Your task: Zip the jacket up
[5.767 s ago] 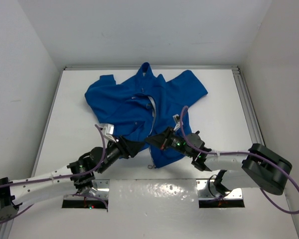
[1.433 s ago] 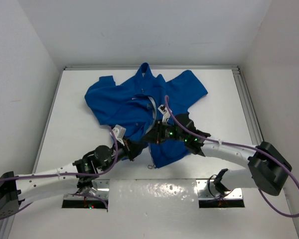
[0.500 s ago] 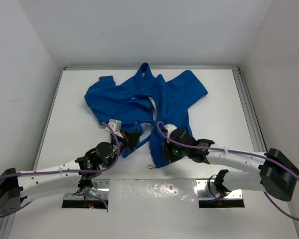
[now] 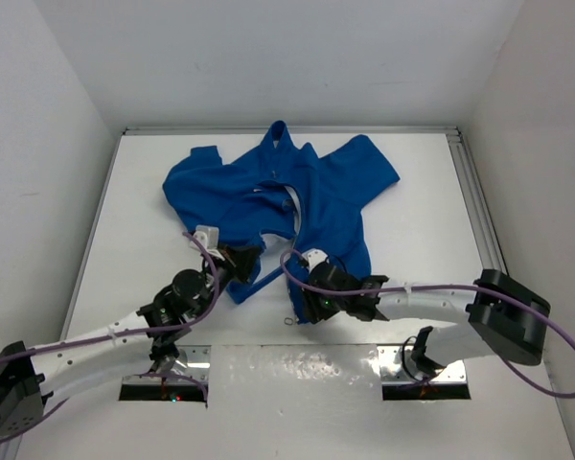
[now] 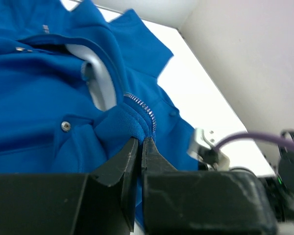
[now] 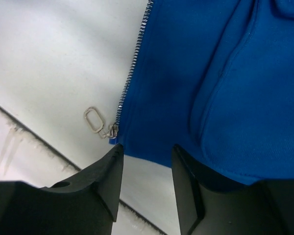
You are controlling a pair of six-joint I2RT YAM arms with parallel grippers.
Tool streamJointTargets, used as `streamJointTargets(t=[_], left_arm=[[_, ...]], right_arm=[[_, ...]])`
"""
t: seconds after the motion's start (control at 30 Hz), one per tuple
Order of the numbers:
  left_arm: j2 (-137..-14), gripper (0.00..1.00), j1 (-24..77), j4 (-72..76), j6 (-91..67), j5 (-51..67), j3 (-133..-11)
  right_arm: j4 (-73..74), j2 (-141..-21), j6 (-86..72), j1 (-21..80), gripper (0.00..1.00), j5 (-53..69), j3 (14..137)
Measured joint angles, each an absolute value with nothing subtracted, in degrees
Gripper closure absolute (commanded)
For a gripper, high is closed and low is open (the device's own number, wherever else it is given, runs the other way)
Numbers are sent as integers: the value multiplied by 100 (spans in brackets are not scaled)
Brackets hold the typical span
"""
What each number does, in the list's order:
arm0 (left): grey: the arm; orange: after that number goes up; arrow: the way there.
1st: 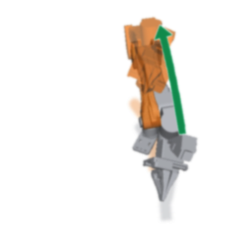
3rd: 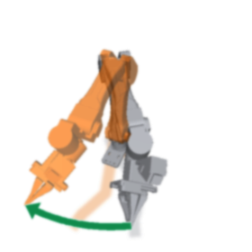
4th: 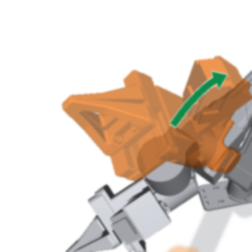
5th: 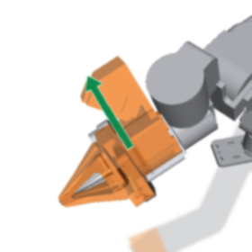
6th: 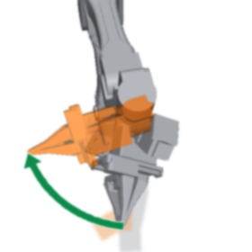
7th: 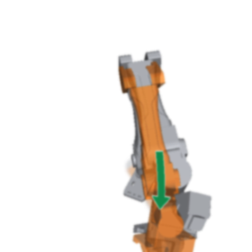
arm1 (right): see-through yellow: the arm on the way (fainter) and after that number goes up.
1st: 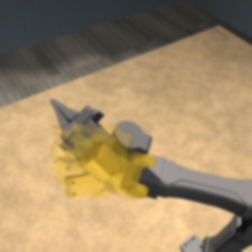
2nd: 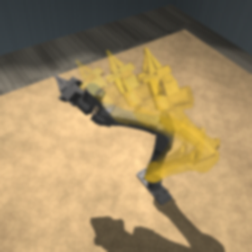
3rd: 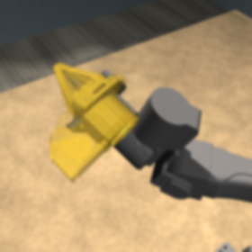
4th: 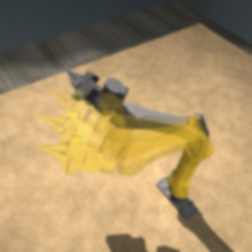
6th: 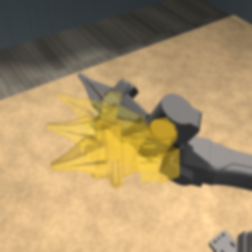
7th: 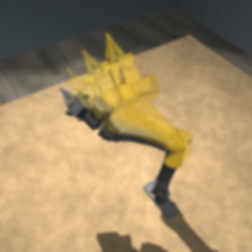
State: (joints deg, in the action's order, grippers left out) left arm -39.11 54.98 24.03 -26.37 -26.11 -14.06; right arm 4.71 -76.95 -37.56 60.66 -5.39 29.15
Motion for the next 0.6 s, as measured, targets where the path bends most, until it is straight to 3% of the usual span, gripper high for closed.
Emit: streamJointTargets(t=[0.6], left_arm=[[-3885,100,5089,2370,-2882,-2143,-1262]], right_arm=[[701,-8416,-3728,6838,56,-1940,3395]])
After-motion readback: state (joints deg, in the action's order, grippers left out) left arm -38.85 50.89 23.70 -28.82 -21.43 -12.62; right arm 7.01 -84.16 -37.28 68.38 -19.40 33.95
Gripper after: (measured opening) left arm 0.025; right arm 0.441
